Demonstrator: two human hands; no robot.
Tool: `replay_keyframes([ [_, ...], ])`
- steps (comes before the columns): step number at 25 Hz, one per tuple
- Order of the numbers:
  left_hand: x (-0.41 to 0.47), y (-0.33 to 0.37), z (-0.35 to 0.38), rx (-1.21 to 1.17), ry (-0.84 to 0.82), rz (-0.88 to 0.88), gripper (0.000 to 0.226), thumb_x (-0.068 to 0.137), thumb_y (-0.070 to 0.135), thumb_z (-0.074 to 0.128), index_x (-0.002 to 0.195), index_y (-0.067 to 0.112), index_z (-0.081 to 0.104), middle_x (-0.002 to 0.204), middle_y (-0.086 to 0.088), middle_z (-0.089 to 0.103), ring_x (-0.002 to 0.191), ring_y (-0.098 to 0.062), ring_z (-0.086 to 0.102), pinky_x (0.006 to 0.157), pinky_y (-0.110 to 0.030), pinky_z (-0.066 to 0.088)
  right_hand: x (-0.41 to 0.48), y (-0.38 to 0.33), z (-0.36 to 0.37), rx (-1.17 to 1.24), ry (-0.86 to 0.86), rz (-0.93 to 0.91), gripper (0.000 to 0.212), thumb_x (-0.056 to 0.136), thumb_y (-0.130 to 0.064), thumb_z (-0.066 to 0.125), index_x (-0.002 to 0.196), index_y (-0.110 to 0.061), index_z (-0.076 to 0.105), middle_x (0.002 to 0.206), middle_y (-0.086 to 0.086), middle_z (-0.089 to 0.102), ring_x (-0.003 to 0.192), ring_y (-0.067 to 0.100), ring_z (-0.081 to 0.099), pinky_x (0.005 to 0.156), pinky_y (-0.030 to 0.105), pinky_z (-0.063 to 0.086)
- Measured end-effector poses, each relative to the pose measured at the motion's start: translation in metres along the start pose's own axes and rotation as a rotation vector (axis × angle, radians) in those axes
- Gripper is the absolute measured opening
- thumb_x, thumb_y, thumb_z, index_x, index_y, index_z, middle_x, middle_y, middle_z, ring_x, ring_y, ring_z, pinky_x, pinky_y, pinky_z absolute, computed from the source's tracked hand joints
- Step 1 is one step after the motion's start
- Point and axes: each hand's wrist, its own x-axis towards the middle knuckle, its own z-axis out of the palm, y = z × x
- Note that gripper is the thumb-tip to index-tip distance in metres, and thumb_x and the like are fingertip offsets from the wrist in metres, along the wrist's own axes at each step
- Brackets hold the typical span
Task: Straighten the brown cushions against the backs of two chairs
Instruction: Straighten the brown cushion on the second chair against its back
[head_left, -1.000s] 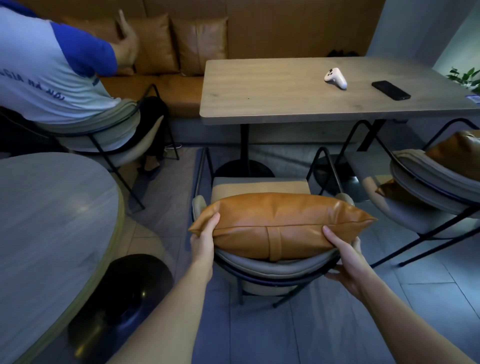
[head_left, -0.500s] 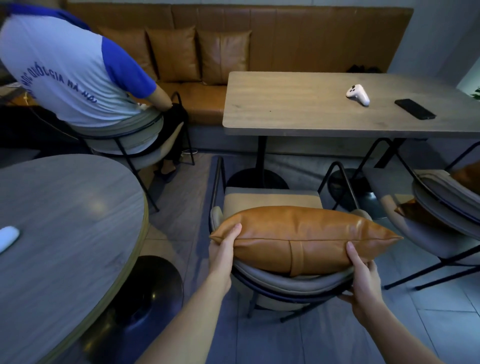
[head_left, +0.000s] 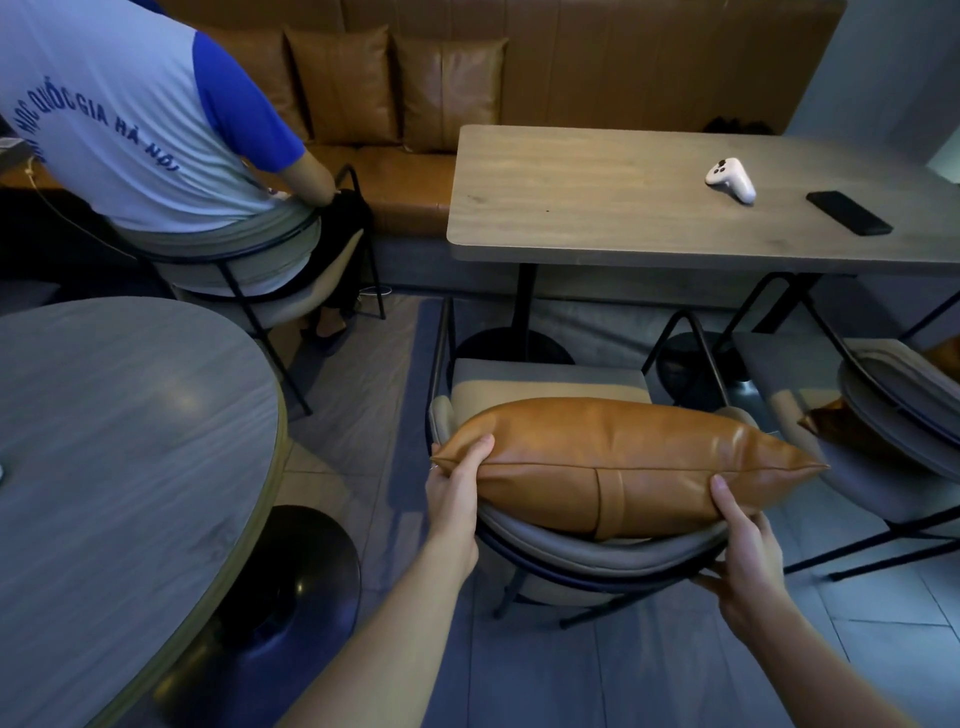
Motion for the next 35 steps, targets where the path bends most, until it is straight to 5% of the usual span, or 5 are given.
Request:
replay_keyframes([
  [11,0.043,0.020,0.036,-0.024,-0.048,0.003,0.102,0.054,0.054,0.090,0.145,0.022,0.056,0.132,-0.002,0.068,0.120,-0.024,0.062,0.114,-0.048,0.043,0.044,-0.038,0.026,-0.039,-0.064,0.052,0.068,0.092,-0.048,0.073,0.150,-0.024,0.047,0.135,0.006,0.053,0.124,0.044,0.056,0.099,0.062,0.050],
  [19,0.065,0.040,0.047,0.043,-0.094,-0.005,0.129,0.040,0.069,0.090,0.154,0.029,0.044,0.142,0.002,0.062,0.127,-0.024,0.059,0.115,-0.053,0.041,0.064,-0.056,0.048,-0.080,-0.091,0.064,0.067,0.092,-0.049,0.071,0.150,-0.027,0.046,0.141,0.007,0.051,0.129,0.046,0.054,0.101,0.064,0.049],
  [27,0.065,0.036,0.051,0.109,-0.107,-0.028,0.139,0.038,0.082,0.085,0.159,0.036,0.033,0.152,0.004,0.053,0.136,-0.025,0.051,0.117,-0.057,0.037,0.066,-0.060,0.054,-0.205,-0.025,0.050,0.092,0.086,-0.061,0.072,0.161,-0.031,0.029,0.164,0.012,0.039,0.142,0.049,0.044,0.107,0.070,0.041],
  [31,0.060,0.046,0.042,0.182,-0.172,-0.088,0.137,0.041,0.083,0.085,0.159,0.043,0.028,0.156,0.005,0.048,0.138,-0.028,0.049,0.113,-0.066,0.037,0.052,-0.072,0.066,-0.497,0.268,-0.190,0.111,0.088,-0.045,0.080,0.167,-0.023,0.005,0.173,0.018,0.016,0.152,0.048,0.029,0.121,0.065,0.024],
  [35,0.056,0.060,0.027,0.216,-0.188,-0.130,0.085,0.079,0.058,0.079,0.152,0.035,0.042,0.143,0.006,0.051,0.125,-0.024,0.048,0.108,-0.065,0.038,0.022,-0.090,0.101,-1.019,0.306,-0.662,0.107,0.081,-0.002,0.075,0.165,-0.026,0.013,0.173,0.018,0.014,0.157,0.040,0.019,0.126,0.058,0.013],
])
